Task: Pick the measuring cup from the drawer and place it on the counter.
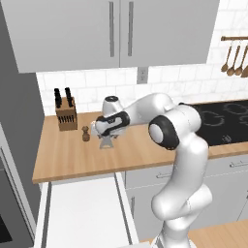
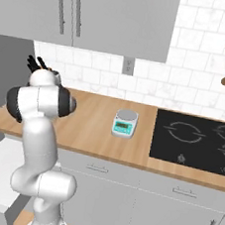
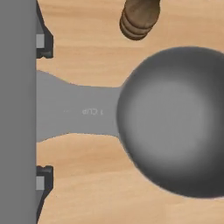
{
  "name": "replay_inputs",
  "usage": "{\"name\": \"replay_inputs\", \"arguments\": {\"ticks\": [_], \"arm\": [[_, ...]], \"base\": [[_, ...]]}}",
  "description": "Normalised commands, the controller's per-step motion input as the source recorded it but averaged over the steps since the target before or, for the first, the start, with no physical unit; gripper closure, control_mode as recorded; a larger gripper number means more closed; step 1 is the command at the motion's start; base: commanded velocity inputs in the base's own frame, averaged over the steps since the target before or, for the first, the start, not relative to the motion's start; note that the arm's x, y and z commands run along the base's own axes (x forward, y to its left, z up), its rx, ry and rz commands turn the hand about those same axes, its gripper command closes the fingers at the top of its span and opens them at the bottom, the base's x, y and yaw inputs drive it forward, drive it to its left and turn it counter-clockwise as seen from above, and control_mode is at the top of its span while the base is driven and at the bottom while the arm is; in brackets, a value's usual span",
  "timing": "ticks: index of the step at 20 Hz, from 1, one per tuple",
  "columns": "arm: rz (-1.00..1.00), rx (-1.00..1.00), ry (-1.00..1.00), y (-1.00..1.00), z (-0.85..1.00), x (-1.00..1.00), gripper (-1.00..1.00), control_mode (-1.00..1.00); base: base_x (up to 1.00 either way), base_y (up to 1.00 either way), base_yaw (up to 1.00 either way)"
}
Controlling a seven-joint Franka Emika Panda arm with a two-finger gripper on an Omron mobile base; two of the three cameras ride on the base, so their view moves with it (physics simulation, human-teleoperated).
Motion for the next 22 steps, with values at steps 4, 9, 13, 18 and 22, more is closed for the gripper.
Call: {"name": "replay_inputs", "arguments": {"ticks": [4,9,13,18,22], "arm": [[0.01,0.00,-0.20,-0.29,0.64,-1.00,-1.00,-1.00],[0.08,0.00,-0.20,-0.75,0.61,-0.99,-1.00,-1.00],[0.09,0.00,-0.06,-0.92,0.69,-0.64,-1.00,-1.00],[0.03,0.00,0.00,-0.76,0.92,-0.46,-1.00,-1.00],[0.00,0.00,0.02,-0.40,0.97,-0.50,-1.00,-1.00]], "base": [[0.00,0.00,0.00],[0.00,0.00,0.00],[0.00,0.00,0.00],[0.00,0.00,0.00],[0.00,0.00,0.00]]}}
